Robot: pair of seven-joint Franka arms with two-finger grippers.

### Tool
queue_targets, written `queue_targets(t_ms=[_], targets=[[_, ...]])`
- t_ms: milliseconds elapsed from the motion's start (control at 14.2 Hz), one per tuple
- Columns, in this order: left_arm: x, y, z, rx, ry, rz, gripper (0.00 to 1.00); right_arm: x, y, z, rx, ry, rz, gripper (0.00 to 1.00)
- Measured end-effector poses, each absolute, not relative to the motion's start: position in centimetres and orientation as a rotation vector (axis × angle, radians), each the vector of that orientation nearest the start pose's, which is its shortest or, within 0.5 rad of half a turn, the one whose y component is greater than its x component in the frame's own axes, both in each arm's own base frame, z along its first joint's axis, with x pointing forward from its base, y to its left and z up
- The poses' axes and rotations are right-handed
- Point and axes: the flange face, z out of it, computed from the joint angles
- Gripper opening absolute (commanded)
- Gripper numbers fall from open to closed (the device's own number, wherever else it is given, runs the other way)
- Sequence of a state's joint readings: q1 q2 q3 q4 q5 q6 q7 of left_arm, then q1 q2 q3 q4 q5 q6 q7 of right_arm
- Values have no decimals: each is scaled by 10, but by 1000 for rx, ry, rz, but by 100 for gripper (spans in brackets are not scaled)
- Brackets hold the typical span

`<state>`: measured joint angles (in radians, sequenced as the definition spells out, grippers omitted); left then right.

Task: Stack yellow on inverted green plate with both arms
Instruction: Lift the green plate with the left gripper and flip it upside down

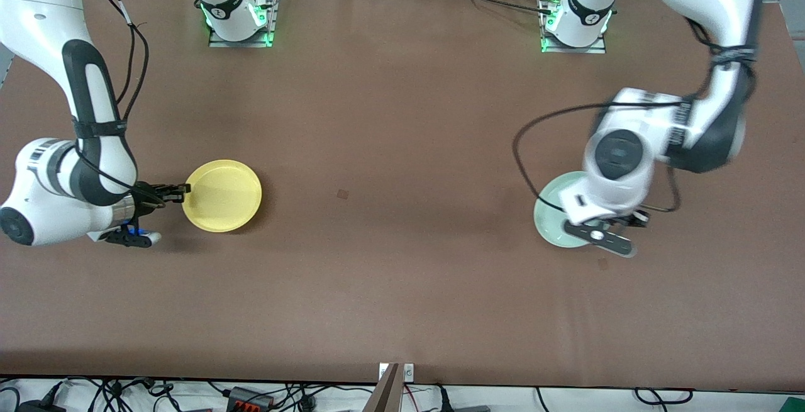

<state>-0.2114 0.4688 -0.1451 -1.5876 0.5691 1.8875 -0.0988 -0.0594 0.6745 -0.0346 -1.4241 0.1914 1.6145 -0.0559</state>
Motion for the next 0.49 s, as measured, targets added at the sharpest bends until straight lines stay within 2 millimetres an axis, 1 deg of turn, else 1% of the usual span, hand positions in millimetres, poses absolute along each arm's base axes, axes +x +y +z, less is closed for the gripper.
queue_targets(t_ms=[140, 211, 281, 491], targets=[[617, -251, 351, -2480, 594, 26, 1, 673, -29, 296, -2877, 100, 633, 0], [602, -278, 344, -2432, 568, 5, 1, 675, -21, 304, -2882, 78, 618, 0], [589, -300, 335, -2387, 543, -10, 1, 677, -12, 309, -2886, 58, 612, 0], [550, -353, 302, -2238, 459, -86, 1, 675, 17, 306, -2884, -21, 637, 0]])
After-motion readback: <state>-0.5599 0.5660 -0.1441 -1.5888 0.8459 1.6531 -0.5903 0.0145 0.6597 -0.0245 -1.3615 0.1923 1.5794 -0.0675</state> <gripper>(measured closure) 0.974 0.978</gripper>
